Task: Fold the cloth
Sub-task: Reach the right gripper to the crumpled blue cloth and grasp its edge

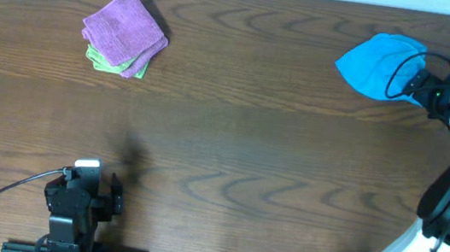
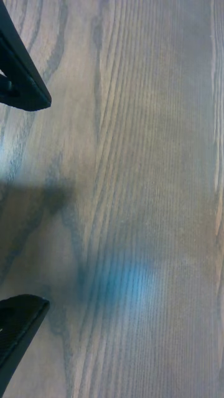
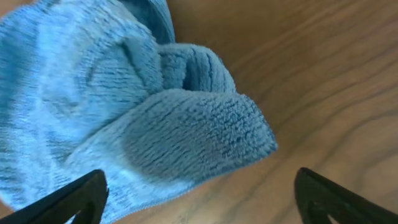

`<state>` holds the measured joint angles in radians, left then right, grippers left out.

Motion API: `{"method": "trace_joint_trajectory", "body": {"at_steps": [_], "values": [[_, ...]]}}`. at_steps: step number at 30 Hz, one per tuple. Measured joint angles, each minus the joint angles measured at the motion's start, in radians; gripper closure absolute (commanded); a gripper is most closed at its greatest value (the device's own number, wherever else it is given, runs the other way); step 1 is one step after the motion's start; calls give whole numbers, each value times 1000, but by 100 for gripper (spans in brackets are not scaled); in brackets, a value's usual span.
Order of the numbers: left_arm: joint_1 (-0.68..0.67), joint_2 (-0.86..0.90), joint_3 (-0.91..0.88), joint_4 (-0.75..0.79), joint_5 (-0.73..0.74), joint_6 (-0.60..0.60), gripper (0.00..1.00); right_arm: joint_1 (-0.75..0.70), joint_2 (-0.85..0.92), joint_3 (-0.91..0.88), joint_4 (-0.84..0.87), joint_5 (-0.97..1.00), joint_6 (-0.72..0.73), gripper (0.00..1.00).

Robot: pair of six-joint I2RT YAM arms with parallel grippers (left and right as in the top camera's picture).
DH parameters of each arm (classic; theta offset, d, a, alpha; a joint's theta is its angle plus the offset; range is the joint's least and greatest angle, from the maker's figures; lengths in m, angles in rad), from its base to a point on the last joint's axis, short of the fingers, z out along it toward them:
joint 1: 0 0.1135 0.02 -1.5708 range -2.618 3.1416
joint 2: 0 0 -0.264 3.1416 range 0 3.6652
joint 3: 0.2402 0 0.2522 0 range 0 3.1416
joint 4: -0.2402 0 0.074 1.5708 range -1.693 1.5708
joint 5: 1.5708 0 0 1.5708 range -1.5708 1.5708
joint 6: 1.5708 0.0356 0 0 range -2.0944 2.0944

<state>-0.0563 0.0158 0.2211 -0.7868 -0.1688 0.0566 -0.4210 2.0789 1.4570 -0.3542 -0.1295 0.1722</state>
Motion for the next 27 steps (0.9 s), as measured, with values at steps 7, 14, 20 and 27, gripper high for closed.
{"method": "trace_joint_trajectory", "body": {"at_steps": [7, 14, 20, 27], "values": [[0, 0, 0, 0, 0, 0, 5, 0, 40, 0, 44, -16, 8, 32], [0, 0, 0, 0, 0, 0, 5, 0, 48, 0, 115, -20, 8, 32], [0, 0, 0, 0, 0, 0, 5, 0, 63, 1, 153, -22, 11, 53], [0, 0, 0, 0, 0, 0, 5, 0, 75, 1, 178, -42, 10, 99]]}}
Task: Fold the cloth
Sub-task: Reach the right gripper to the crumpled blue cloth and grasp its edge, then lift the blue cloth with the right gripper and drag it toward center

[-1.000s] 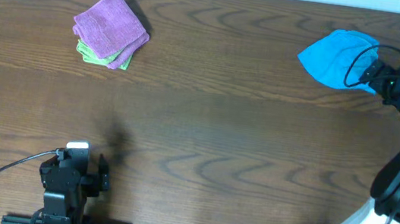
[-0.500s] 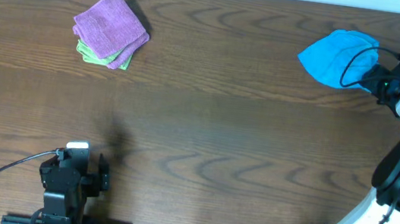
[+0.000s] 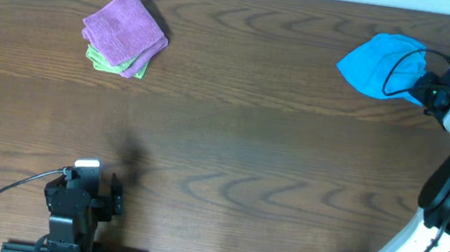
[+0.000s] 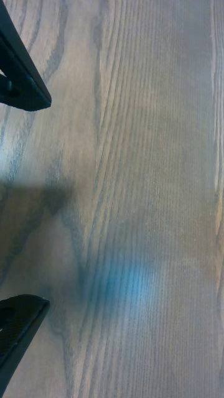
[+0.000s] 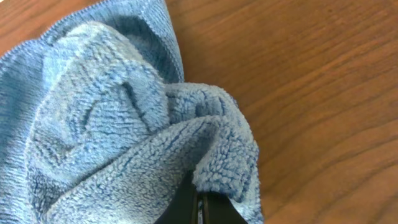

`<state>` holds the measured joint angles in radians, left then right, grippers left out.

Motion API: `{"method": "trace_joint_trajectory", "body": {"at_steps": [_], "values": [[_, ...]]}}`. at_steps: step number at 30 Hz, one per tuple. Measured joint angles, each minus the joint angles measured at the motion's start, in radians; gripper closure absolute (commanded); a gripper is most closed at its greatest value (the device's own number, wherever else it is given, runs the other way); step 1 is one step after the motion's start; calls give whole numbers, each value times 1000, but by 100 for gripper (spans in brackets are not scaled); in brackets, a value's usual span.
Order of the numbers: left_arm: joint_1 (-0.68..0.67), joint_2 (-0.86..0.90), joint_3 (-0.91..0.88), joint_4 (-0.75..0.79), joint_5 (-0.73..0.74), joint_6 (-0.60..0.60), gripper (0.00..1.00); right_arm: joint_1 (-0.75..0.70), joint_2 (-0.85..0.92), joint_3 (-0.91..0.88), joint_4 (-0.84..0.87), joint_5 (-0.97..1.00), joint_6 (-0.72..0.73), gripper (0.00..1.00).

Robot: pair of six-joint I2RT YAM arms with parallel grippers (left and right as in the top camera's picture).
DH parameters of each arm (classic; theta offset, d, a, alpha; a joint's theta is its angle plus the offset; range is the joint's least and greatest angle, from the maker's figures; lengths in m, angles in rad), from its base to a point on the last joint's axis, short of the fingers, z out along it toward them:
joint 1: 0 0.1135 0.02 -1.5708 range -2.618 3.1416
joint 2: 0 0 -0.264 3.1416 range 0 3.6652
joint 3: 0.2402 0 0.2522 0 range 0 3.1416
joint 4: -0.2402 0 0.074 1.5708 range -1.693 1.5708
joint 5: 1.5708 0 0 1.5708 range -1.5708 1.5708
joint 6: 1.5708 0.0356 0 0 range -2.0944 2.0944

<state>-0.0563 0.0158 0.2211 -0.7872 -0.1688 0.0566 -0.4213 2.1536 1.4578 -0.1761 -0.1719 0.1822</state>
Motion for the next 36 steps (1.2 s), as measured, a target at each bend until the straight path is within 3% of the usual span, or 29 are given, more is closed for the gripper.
{"method": "trace_joint_trajectory", "body": {"at_steps": [9, 18, 30, 36], "values": [[0, 0, 0, 0, 0, 0, 5, 0, -27, 0, -60, -82, -18, 99], [0, 0, 0, 0, 0, 0, 5, 31, -317, 3, -387, -156, -120, 99], [0, 0, 0, 0, 0, 0, 5, 279, -624, 6, -798, -174, -280, 99], [0, 0, 0, 0, -1, 0, 5, 379, -741, 6, -899, -180, -325, 98]]}}
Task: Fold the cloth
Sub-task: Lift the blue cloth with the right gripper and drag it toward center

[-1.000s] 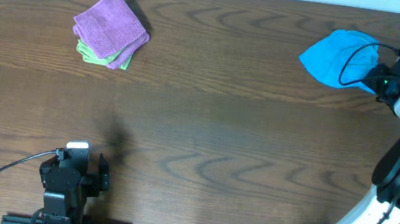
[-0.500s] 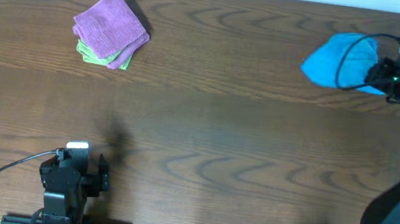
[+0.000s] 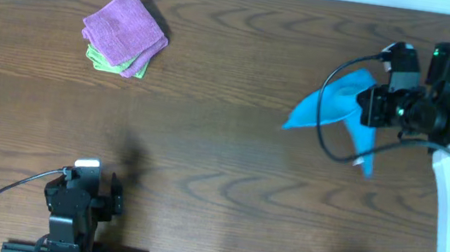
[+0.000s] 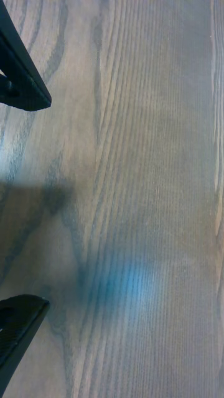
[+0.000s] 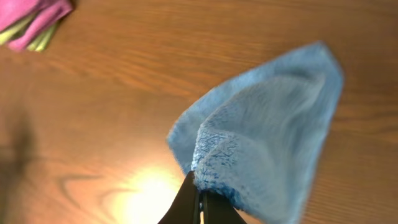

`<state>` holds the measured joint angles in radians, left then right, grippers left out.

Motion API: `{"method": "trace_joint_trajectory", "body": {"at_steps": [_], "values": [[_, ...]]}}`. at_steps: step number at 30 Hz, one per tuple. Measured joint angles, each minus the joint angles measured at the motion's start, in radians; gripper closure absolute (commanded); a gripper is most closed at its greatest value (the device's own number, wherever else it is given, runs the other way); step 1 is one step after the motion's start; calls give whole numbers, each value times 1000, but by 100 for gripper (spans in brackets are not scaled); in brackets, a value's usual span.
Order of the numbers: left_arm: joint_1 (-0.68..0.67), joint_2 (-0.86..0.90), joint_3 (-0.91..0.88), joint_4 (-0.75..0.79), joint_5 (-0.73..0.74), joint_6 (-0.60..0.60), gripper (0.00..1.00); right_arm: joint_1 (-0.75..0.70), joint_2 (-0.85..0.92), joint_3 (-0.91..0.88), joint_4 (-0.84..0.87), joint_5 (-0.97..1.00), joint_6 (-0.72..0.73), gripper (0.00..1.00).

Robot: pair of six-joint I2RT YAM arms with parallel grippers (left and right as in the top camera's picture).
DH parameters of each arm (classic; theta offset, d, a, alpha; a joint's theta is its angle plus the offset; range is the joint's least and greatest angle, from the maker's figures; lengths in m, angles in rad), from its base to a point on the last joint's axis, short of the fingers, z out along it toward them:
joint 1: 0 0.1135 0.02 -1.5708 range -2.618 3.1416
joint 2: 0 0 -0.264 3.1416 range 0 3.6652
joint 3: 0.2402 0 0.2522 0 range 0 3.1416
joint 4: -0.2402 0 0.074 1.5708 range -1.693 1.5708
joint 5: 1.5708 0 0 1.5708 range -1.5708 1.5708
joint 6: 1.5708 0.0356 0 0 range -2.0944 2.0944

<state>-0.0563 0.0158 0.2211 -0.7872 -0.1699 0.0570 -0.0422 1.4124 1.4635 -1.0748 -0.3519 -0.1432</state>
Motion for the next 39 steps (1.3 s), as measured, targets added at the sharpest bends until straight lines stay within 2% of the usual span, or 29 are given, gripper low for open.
{"method": "trace_joint_trajectory", "body": {"at_steps": [7, 15, 16, 17, 18, 20, 21, 23, 26, 32, 36, 39], "values": [[0, 0, 0, 0, -2, 0, 4, 198, -28, 0, -15, -8, -23, 98], [0, 0, 0, 0, -2, 0, 5, 328, -27, -3, -68, -7, -23, 98], [0, 0, 0, 0, -2, 0, 5, 336, -27, -9, -77, 2, -23, 78], [0, 0, 0, 0, -2, 0, 5, 341, -27, -17, -84, 15, -20, 48], [0, 0, 0, 0, -2, 0, 5, 342, -27, -29, -89, 34, -23, 40], [0, 0, 0, 0, -2, 0, 4, 343, -27, -65, -97, 105, -19, 33], [0, 0, 0, 0, -2, 0, 5, 343, -27, -87, -95, 156, -11, 23], [0, 0, 0, 0, 0, 0, 5, 343, -26, -124, -92, 250, 31, 14], [0, 0, 0, 0, 14, 0, 4, 340, -25, -160, -84, 363, 74, 12], [0, 0, 0, -1, 28, 2, 5, 339, -25, -229, 22, 360, 81, 15], [0, 0, 0, -1, 39, 3, 5, 334, -25, -346, 190, 349, 81, 16], [0, 0, 0, -2, 66, 3, 5, 304, -10, -439, 397, 367, 84, 22]]}}
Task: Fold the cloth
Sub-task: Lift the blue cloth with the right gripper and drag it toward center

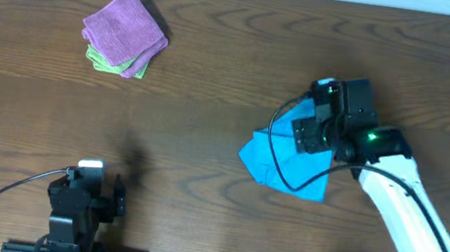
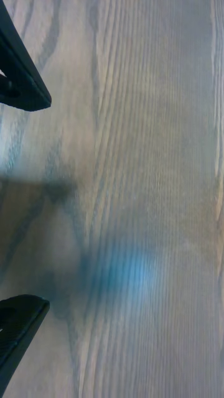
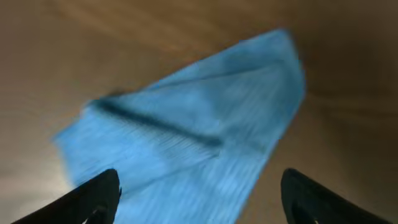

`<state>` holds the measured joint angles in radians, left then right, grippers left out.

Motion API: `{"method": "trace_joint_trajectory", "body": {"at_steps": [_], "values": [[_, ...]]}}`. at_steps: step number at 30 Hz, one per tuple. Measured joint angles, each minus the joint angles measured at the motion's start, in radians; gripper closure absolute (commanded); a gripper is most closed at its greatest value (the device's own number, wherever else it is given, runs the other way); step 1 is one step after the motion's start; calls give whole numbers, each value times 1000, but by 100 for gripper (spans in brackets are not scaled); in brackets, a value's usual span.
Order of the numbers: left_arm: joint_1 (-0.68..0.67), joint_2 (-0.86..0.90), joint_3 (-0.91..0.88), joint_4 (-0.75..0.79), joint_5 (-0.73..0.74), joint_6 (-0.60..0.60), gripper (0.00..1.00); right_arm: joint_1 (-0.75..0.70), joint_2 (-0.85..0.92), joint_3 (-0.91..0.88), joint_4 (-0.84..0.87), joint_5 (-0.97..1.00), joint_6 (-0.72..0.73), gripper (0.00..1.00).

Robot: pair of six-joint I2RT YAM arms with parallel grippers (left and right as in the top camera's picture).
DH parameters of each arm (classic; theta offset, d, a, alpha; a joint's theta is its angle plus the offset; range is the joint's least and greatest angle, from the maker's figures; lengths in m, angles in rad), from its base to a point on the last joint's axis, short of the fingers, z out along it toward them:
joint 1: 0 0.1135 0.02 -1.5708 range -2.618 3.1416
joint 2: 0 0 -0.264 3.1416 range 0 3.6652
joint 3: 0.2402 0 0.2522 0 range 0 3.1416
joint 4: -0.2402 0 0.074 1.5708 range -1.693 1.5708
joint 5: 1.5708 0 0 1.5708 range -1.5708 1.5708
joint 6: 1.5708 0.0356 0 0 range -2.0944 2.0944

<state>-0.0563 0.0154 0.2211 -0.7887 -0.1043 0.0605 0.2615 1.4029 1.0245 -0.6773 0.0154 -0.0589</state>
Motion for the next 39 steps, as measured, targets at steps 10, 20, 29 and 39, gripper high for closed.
{"method": "trace_joint_trajectory", "body": {"at_steps": [10, 20, 29, 39], "values": [[0, 0, 0, -1, 79, 0, 5, -156, 280, -14, 375, 28, 5, 26], [0, 0, 0, -1, 84, -27, 5, -165, 471, 75, 456, 9, 0, 35], [0, 0, 0, -2, 91, -40, 5, -202, 514, 97, 462, -26, -1, 44], [0, 0, 0, -2, 94, -52, 5, -204, 519, 97, 463, -59, -5, 89]]}}
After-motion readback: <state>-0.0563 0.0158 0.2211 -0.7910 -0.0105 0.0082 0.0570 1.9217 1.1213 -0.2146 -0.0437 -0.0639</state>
